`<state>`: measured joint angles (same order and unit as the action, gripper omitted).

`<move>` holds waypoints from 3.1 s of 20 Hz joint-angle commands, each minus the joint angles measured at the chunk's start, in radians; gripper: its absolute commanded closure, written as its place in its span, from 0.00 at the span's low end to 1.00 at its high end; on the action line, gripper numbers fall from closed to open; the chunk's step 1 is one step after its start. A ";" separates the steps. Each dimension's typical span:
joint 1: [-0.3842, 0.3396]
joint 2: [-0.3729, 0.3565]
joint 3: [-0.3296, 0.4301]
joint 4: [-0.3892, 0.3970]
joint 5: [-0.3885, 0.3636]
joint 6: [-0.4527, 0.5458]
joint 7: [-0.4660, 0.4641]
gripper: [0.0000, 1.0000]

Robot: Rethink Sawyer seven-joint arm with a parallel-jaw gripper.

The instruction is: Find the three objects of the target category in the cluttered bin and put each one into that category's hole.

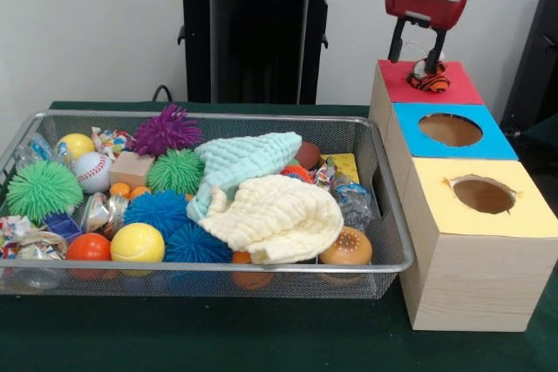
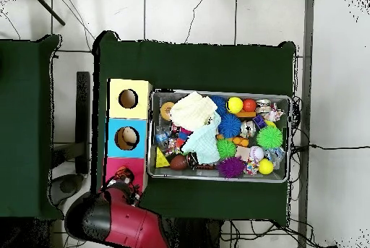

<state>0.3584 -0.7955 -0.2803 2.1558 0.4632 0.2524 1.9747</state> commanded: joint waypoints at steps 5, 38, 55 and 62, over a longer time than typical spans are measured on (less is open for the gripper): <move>-0.010 0.054 0.086 -0.055 -0.008 0.070 0.163 0.00; -0.030 0.170 0.090 -0.095 -0.020 -0.006 0.148 0.00; 0.066 0.321 0.002 -0.202 0.004 -0.019 0.189 0.00; 0.124 0.389 -0.070 -0.265 0.006 0.030 0.206 0.00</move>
<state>0.4854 -0.6461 -0.4112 2.0387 0.4630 0.3129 1.9751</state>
